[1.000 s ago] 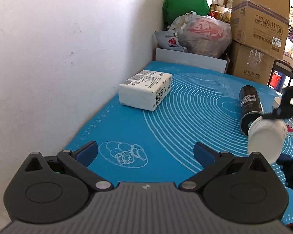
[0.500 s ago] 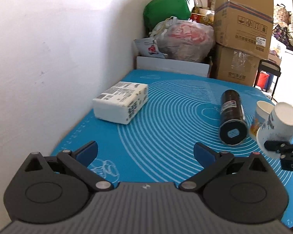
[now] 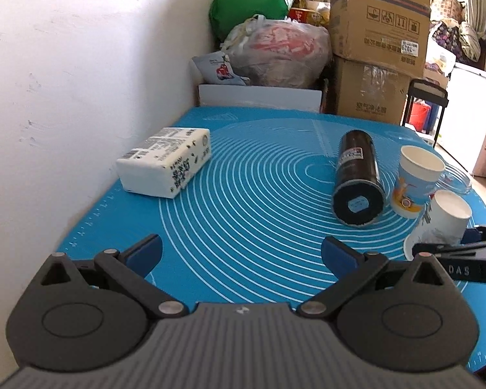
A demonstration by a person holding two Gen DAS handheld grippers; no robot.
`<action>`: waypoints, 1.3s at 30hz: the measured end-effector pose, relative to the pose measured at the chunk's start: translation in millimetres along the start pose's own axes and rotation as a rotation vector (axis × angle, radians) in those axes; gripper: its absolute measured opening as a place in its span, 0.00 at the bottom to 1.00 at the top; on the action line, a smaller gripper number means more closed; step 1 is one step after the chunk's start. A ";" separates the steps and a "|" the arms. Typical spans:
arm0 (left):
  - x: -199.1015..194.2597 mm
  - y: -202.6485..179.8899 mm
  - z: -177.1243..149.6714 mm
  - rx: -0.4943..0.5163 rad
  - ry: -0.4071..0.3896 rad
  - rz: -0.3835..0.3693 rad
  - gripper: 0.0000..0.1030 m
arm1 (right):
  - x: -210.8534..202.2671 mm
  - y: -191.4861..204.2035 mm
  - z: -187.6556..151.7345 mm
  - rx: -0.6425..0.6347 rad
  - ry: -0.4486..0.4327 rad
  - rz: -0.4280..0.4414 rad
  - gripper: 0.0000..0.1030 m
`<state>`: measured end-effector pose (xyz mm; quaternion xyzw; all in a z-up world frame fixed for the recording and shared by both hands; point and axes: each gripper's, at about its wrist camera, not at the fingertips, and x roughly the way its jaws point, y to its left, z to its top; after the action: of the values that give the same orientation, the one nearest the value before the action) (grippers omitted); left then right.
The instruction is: Flip cup upside down
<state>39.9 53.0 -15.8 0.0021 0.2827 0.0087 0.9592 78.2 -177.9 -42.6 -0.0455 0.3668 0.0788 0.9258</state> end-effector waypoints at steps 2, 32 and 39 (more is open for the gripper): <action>0.1 -2.8 -0.6 0.009 0.002 -0.003 1.00 | 2.2 -1.2 0.3 0.014 0.004 0.006 0.54; -50.6 -32.5 -17.1 0.075 0.028 -0.107 1.00 | -130.6 2.5 -43.2 0.113 -0.164 0.026 1.00; -60.8 -39.1 -23.8 0.097 0.027 -0.126 1.00 | -151.4 1.5 -54.4 0.127 -0.192 0.042 1.00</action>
<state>-23.5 12.8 -3.1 0.0306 0.2953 -0.0653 0.9527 -67.5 -201.2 21.8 0.0287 0.2816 0.0786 0.9559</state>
